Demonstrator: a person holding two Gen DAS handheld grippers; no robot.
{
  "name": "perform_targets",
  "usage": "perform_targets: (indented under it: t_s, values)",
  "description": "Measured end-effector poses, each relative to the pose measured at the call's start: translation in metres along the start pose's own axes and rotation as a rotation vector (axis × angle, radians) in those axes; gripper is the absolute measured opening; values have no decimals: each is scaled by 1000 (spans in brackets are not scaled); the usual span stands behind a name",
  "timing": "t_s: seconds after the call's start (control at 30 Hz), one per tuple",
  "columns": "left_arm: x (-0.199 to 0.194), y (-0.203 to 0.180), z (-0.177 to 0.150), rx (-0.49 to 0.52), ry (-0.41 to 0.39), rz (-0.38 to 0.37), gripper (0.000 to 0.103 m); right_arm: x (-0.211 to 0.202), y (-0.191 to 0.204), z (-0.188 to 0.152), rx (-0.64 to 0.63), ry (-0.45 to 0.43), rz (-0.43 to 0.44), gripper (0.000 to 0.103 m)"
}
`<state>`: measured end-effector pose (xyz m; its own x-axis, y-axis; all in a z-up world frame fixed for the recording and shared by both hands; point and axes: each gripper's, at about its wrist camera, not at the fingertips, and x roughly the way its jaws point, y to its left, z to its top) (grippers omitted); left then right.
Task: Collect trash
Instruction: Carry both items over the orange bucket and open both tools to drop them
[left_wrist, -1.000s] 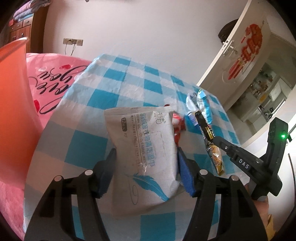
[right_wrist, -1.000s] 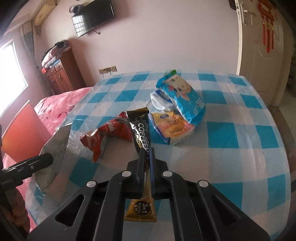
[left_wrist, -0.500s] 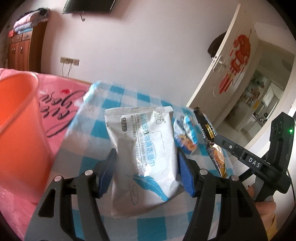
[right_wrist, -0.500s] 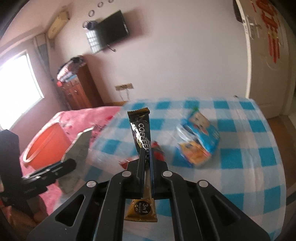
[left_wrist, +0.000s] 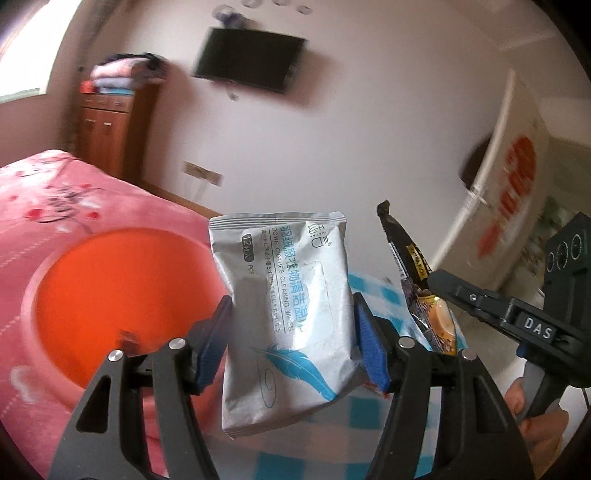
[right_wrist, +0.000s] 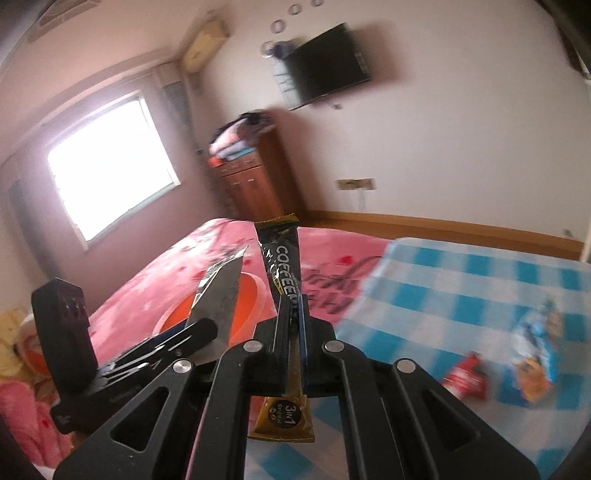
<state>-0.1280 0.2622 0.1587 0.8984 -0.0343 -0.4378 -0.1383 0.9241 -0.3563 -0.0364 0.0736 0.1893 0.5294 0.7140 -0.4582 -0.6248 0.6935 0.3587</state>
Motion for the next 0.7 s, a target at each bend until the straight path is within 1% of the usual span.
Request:
perform_targets:
  t_s: [0.2, 0.37, 0.47, 0.57, 0.63, 0.67, 0.7]
  values:
    - [-8, 50, 13, -65, -32, 133, 64, 55, 37, 17, 7, 51, 116, 5]
    - [-1, 77, 15, -115, -27, 192, 65, 97, 54, 18, 33, 113, 179, 5]
    - [4, 90, 14, -138, -12, 207, 65, 116, 62, 13, 32, 147, 188, 5]
    - [13, 99, 10, -149, 15, 241, 71, 131, 66, 7, 45, 183, 195, 8]
    - [16, 103, 9, -158, 25, 260, 80, 135, 63, 4, 57, 191, 195, 9]
    - [16, 104, 8, -166, 20, 266, 82, 135, 60, 2, 67, 188, 197, 25]
    - [15, 105, 7, -166, 11, 266, 84, 132, 55, 1, 79, 179, 187, 39]
